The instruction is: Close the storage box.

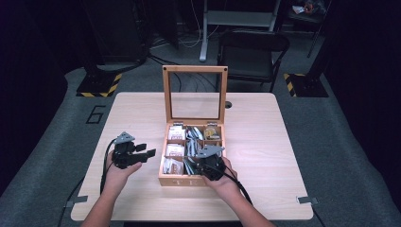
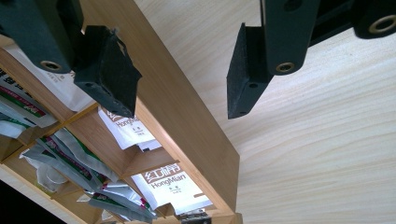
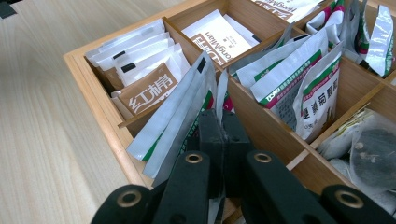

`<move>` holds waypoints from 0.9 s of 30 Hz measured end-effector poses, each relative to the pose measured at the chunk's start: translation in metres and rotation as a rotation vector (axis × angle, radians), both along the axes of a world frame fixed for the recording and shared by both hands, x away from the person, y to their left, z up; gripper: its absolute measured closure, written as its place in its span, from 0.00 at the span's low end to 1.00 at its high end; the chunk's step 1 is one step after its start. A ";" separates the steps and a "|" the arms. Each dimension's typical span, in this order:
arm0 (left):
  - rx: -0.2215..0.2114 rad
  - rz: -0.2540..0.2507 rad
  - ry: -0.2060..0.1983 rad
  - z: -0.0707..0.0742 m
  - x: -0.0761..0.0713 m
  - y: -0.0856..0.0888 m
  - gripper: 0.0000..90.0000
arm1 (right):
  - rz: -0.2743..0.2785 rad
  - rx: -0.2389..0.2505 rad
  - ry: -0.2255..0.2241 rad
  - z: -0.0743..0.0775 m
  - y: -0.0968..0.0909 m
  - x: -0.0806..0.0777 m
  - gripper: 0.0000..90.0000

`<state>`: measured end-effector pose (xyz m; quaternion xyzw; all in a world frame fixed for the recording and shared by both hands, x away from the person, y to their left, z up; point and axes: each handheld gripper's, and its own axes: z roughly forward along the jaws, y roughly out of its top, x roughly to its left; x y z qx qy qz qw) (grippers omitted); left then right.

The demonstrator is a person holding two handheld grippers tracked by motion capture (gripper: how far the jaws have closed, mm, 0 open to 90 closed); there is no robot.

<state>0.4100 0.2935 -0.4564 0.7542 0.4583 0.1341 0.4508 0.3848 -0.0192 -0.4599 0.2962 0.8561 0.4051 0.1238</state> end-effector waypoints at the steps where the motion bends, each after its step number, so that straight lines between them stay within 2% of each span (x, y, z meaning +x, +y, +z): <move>1: 0.001 -0.004 0.002 0.000 0.000 0.000 0.49 | 0.003 0.003 0.000 0.001 -0.001 0.000 1.00; 13: 0.000 -0.003 0.008 0.001 0.000 0.002 0.49 | 0.010 0.040 -0.001 0.023 -0.006 -0.001 1.00; 19: -0.004 0.001 0.000 0.002 0.000 0.002 0.49 | 0.021 0.048 0.004 0.041 -0.009 0.003 1.00; 23: -0.007 0.007 -0.006 0.001 -0.001 0.002 0.49 | 0.028 0.057 -0.015 0.057 -0.011 0.004 1.00; 27: -0.006 0.002 0.000 0.002 -0.001 0.003 0.49 | 0.027 0.069 -0.020 0.064 -0.013 0.005 1.00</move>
